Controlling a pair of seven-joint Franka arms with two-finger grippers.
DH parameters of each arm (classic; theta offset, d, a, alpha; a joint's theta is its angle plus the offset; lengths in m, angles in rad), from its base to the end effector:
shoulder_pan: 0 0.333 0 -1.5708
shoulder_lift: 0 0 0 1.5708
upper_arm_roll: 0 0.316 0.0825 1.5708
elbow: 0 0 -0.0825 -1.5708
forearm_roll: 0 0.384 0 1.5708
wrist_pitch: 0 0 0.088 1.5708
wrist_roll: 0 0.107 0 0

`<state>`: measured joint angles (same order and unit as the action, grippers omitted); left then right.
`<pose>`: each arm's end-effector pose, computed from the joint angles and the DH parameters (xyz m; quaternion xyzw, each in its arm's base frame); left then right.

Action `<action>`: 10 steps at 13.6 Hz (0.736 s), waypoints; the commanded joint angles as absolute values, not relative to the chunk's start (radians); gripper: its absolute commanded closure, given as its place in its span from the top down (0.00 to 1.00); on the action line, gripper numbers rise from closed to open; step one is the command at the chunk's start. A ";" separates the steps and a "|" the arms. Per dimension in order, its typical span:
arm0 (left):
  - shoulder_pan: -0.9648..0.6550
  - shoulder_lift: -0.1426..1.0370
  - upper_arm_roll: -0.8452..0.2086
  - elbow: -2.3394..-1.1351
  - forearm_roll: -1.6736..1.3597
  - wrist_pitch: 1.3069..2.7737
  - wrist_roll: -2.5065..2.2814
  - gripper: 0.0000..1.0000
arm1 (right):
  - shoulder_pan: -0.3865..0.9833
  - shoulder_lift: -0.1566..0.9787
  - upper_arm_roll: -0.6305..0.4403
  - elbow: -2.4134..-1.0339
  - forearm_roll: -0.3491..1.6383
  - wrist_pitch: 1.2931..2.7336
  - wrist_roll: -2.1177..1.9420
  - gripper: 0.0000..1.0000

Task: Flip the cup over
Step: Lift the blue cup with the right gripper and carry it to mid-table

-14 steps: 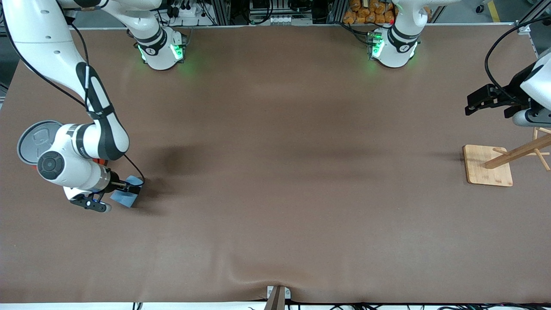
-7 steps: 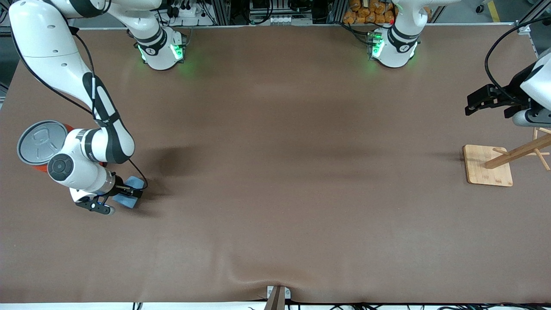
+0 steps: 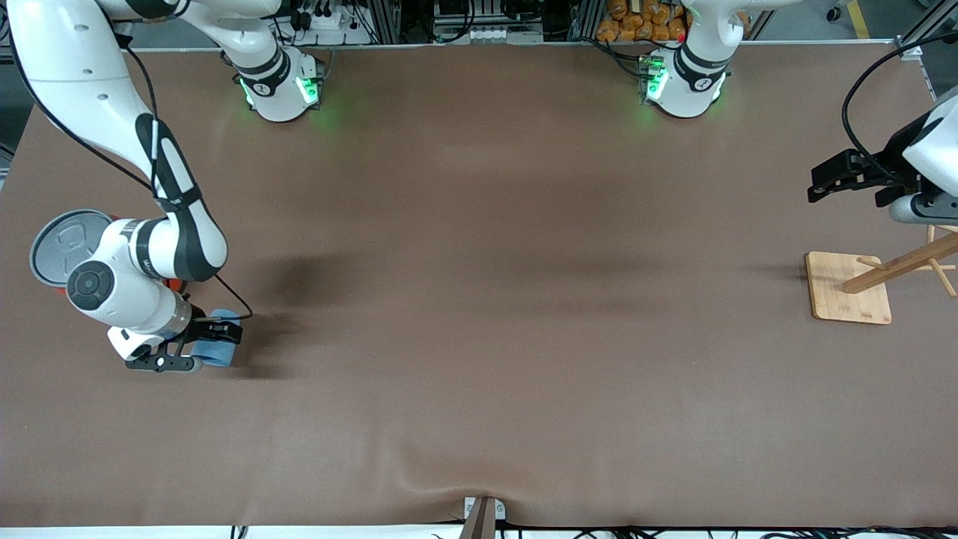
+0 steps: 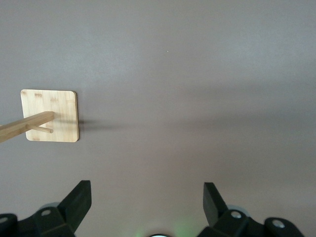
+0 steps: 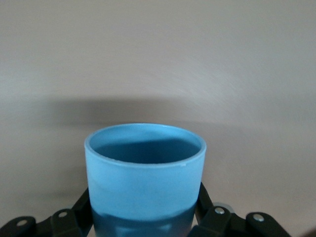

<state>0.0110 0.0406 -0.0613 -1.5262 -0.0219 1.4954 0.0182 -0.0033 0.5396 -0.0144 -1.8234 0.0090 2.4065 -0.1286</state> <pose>0.5583 -0.0299 0.6165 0.9987 -0.0347 -0.0358 0.0116 0.6540 -0.0108 0.2432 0.9983 0.0532 0.0217 0.0022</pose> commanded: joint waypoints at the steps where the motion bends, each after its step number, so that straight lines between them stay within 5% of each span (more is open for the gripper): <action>1: 0.014 0.052 -0.063 -1.514 -0.032 1.486 0.006 1.00 | 0.112 0.462 -0.014 -1.844 0.006 2.358 -0.265 0.33; 10: 0.020 0.052 -0.057 -1.509 -0.038 1.482 0.008 1.00 | 0.612 0.411 -0.015 -1.824 -0.006 2.301 -0.796 0.34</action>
